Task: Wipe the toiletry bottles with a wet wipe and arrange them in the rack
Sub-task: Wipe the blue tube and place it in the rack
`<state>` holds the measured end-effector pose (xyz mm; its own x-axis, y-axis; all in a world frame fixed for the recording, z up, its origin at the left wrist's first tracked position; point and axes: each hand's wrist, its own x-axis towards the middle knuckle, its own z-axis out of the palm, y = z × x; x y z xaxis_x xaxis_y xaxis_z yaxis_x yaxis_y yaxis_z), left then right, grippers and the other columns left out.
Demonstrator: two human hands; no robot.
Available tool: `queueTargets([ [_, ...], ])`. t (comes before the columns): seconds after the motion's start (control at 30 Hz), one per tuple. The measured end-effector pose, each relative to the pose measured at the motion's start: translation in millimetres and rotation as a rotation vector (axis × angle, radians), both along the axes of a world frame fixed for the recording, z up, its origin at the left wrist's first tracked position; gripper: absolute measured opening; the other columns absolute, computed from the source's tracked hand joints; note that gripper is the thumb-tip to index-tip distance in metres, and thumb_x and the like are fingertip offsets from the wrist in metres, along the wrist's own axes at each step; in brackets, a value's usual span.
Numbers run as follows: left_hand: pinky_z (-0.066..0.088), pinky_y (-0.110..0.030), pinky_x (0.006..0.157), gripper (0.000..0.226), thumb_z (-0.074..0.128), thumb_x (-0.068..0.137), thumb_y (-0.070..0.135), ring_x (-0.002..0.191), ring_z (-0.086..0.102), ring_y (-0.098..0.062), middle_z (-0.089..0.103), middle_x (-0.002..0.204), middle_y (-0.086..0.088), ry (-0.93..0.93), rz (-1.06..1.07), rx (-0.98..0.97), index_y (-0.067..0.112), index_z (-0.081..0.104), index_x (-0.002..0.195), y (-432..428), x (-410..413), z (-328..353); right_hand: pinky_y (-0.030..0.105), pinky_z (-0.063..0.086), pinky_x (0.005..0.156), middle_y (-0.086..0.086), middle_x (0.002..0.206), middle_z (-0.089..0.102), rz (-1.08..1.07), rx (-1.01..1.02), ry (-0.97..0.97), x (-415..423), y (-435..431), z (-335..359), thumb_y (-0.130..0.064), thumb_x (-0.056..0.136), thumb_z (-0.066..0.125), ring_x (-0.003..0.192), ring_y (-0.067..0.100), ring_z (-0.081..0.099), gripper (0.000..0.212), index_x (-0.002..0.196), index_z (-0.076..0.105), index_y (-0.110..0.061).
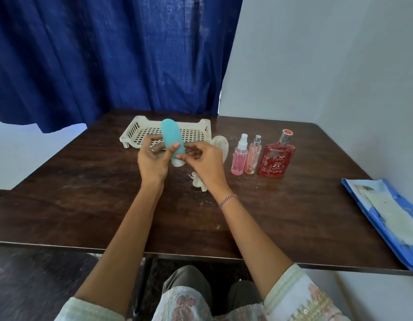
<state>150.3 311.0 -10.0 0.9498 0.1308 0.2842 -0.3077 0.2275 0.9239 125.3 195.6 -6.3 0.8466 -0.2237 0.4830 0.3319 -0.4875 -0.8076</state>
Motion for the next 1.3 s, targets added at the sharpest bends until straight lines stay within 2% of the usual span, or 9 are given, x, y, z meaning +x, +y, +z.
queueTargets([
  [0.13, 0.058, -0.023, 0.07, 0.025, 0.072, 0.082, 0.016, 0.096, 0.068, -0.012, 0.069, 0.106, -0.004, -0.007, 0.062, 0.023, 0.012, 0.066, 0.107, 25, 20, 5, 0.009, 0.051, 0.07, 0.006, 0.098, 0.072, 0.038, 0.109, 0.099, 20, 11, 11, -0.02, 0.074, 0.079, 0.075, 0.0, 0.062, 0.036, 0.105, 0.069, -0.005],
  [0.23, 0.055, -0.019, 0.078, 0.025, 0.066, 0.087, 0.012, 0.097, 0.065, -0.007, 0.068, 0.11, -0.001, -0.034, 0.145, 0.145, 0.011, 0.067, 0.112, 45, 38, 8, 0.012, 0.052, 0.077, 0.007, 0.103, 0.071, 0.073, 0.117, 0.146, 41, 24, 19, -0.017, 0.074, 0.078, 0.081, 0.004, 0.063, 0.036, 0.106, 0.069, -0.005],
  [0.37, 0.052, -0.033, 0.093, 0.022, 0.064, 0.089, 0.013, 0.1, 0.064, -0.013, 0.069, 0.11, -0.004, -0.069, 0.265, 0.404, 0.012, 0.07, 0.11, 76, 67, 14, 0.02, 0.051, 0.084, 0.01, 0.107, 0.07, 0.105, 0.097, 0.197, 71, 47, 28, -0.015, 0.075, 0.078, 0.091, 0.011, 0.065, 0.037, 0.109, 0.068, -0.003],
  [0.5, 0.049, -0.02, 0.087, 0.021, 0.063, 0.089, 0.015, 0.096, 0.064, -0.01, 0.071, 0.106, -0.003, -0.076, 0.314, 0.496, 0.01, 0.071, 0.108, 94, 91, 28, 0.008, 0.047, 0.069, 0.012, 0.106, 0.07, 0.124, 0.067, 0.175, 99, 67, 35, -0.013, 0.074, 0.078, 0.09, 0.011, 0.065, 0.04, 0.11, 0.066, -0.001],
  [0.67, 0.048, -0.022, 0.084, 0.02, 0.062, 0.09, 0.017, 0.094, 0.065, -0.012, 0.071, 0.104, -0.001, -0.014, 0.378, 0.539, 0.012, 0.071, 0.108, 109, 117, 24, 0.023, 0.052, 0.081, 0.013, 0.104, 0.07, 0.131, 0.009, 0.214, 133, 89, 31, -0.011, 0.072, 0.079, 0.094, 0.018, 0.067, 0.04, 0.108, 0.065, 0.0],
  [0.83, 0.045, -0.022, 0.082, 0.025, 0.06, 0.092, 0.019, 0.091, 0.057, -0.006, 0.069, 0.111, -0.002, 0.079, 0.378, 0.587, 0.012, 0.068, 0.115, 112, 136, 15, 0.018, 0.048, 0.078, 0.013, 0.104, 0.07, 0.119, -0.018, 0.258, 153, 96, 22, -0.008, 0.076, 0.076, 0.094, 0.016, 0.067, 0.038, 0.111, 0.063, -0.001],
  [1.1, 0.044, -0.02, 0.081, 0.026, 0.056, 0.094, 0.02, 0.093, 0.057, -0.005, 0.068, 0.115, -0.002, 0.139, 0.368, 0.581, 0.014, 0.067, 0.118, 116, 153, -3, 0.009, 0.043, 0.068, 0.012, 0.104, 0.07, 0.108, -0.023, 0.346, 174, 105, 9, -0.008, 0.077, 0.074, 0.095, 0.017, 0.065, 0.036, 0.111, 0.063, -0.001],
  [1.2, 0.045, -0.021, 0.084, 0.027, 0.054, 0.095, 0.019, 0.094, 0.057, -0.005, 0.068, 0.116, -0.002, 0.175, 0.381, 0.532, 0.013, 0.065, 0.119, 113, 154, -11, 0.015, 0.045, 0.073, 0.013, 0.107, 0.069, 0.103, -0.034, 0.388, 178, 108, 0, -0.008, 0.079, 0.074, 0.097, 0.018, 0.065, 0.037, 0.113, 0.062, -0.001],
  [1.3, 0.042, -0.018, 0.077, 0.028, 0.051, 0.097, 0.021, 0.085, 0.055, -0.003, 0.067, 0.115, -0.002, 0.196, 0.41, 0.482, 0.011, 0.064, 0.12, 107, 155, -14, 0.014, 0.044, 0.072, 0.014, 0.106, 0.069, 0.1, -0.035, 0.404, 182, 106, -4, -0.008, 0.078, 0.074, 0.097, 0.02, 0.066, 0.037, 0.112, 0.063, 0.0],
])
